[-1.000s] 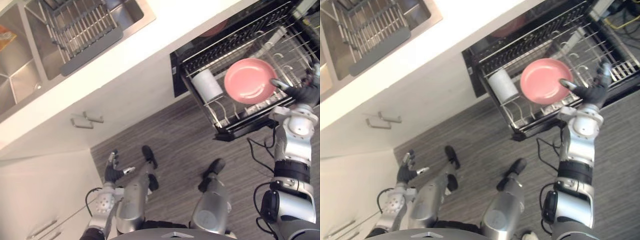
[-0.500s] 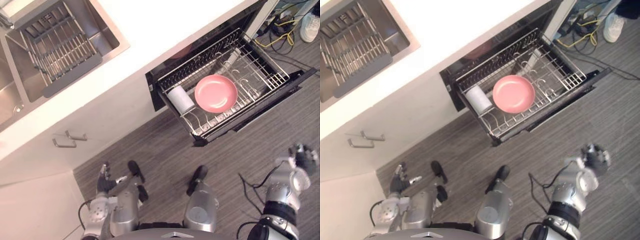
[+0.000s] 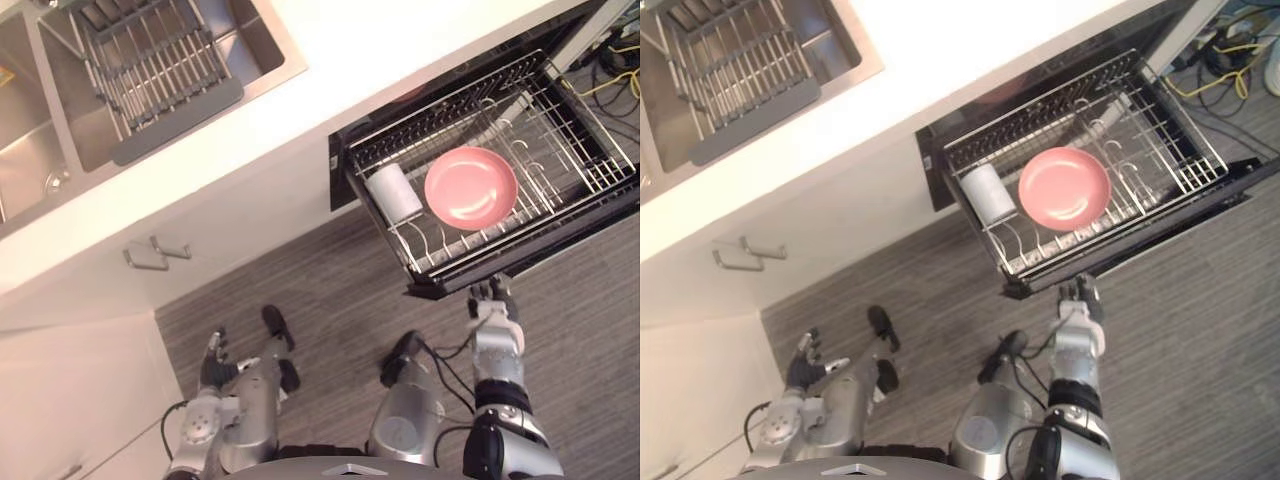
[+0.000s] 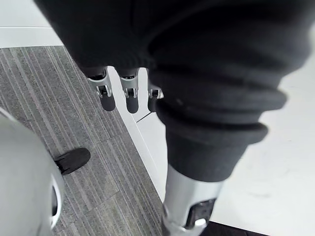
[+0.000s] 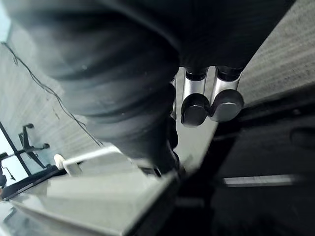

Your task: Walk over to the sink, pick up the cup, carry it to the dishwasher, place the cup inside the dishwasher, then close the dishwasher door

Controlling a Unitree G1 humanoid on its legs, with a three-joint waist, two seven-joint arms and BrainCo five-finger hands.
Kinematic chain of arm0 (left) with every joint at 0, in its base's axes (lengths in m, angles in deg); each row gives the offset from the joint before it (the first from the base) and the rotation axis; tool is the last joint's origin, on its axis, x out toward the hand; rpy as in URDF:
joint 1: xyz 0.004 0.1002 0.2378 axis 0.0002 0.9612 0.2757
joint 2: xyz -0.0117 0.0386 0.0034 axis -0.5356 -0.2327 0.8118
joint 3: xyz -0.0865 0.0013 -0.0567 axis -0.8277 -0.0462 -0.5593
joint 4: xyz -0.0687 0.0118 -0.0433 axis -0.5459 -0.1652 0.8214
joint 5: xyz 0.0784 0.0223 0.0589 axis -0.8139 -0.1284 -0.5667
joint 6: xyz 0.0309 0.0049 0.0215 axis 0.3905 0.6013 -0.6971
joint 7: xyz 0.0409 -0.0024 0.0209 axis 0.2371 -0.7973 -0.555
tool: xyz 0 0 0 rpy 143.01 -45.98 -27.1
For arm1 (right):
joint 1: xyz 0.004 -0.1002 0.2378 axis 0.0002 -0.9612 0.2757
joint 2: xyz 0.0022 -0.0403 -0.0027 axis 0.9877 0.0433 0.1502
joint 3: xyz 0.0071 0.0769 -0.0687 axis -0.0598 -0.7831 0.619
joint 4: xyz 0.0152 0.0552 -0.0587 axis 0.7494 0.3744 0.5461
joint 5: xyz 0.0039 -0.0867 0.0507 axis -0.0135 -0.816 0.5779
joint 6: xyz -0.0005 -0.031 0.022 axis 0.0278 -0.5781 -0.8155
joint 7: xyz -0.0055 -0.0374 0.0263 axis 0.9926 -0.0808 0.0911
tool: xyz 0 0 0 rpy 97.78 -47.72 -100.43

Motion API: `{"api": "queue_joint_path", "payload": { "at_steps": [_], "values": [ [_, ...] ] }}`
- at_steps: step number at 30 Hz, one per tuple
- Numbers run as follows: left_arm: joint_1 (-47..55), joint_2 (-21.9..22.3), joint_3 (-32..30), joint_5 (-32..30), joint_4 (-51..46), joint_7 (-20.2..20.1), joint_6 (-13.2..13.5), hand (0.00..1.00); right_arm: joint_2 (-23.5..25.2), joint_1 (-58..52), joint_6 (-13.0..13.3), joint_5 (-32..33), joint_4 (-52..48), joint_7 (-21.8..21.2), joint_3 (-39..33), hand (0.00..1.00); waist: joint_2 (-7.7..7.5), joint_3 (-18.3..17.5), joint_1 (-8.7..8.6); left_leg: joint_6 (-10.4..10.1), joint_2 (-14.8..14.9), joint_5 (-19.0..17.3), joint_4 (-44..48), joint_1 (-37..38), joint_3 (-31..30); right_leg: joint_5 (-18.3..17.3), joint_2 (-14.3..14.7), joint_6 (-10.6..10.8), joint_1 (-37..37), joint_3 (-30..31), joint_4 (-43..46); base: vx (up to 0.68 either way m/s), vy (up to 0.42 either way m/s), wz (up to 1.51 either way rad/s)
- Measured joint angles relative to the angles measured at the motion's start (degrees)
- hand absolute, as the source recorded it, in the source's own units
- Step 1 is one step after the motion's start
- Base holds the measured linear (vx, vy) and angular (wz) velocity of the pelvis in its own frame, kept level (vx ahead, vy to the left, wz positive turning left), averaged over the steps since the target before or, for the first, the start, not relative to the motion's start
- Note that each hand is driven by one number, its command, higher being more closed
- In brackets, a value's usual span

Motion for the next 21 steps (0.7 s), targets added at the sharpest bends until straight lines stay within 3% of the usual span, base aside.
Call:
{"api": "queue_joint_path", "payload": {
  "at_steps": [2,6,11,12,17,21],
  "values": [
    [-0.56,0.07,0.12,0.02,0.08,0.01,-0.39,0.00,-3.21,2.51,-1.51,-2.19,3.41,0.00,0.54,1.00,0.35,0.11,0.21,0.45,-0.84,0.33,0.01,-1.51,-0.84,-0.59,-1.37,0.14,-1.64,-0.39,2.00,-0.03,-0.010,0.22],
    [-1.23,0.34,1.78,0.11,0.09,-0.02,-0.39,0.00,-9.26,7.11,-1.86,-5.03,9.71,0.40,1.35,1.00,2.07,0.65,0.62,1.06,-1.81,0.97,0.02,-2.67,-2.24,-1.15,-3.07,0.06,-2.37,-1.18,4.11,-0.05,0.007,0.22],
    [-1.67,2.13,4.58,1.33,0.05,-0.86,-0.36,0.00,-17.22,15.26,-2.02,-7.90,14.38,2.44,4.37,1.00,7.04,0.41,2.13,1.17,-3.18,1.92,-0.23,-5.73,-4.87,-2.32,-5.73,-0.04,-4.62,-2.90,7.83,-0.08,0.016,0.25],
    [-1.50,2.17,4.68,1.52,0.08,-0.98,-0.36,0.00,-18.05,16.37,-2.34,-7.93,15.12,2.44,5.29,1.00,7.35,0.20,2.25,1.17,-3.39,1.92,-0.26,-5.91,-4.99,-2.68,-6.17,0.10,-4.87,-2.98,8.29,-0.13,0.037,0.28],
    [-0.98,2.51,7.31,2.45,-0.09,-2.58,-0.37,0.00,-23.42,25.26,-6.54,-10.39,19.77,4.30,11.90,1.00,10.03,-1.71,4.91,0.99,-5.31,2.07,-0.27,-7.46,-8.02,-4.47,-9.42,0.38,-5.81,-4.41,12.39,-0.07,0.036,0.29],
    [0.52,3.26,9.21,3.81,-0.65,-4.17,-0.37,0.00,-26.25,34.90,-8.58,-17.92,24.22,5.13,18.73,1.00,12.95,-3.89,7.46,0.99,-7.32,2.08,-0.26,-8.63,-9.60,-5.95,-12.72,0.78,-6.27,-5.67,15.65,-0.04,0.043,0.33]
  ]
}}
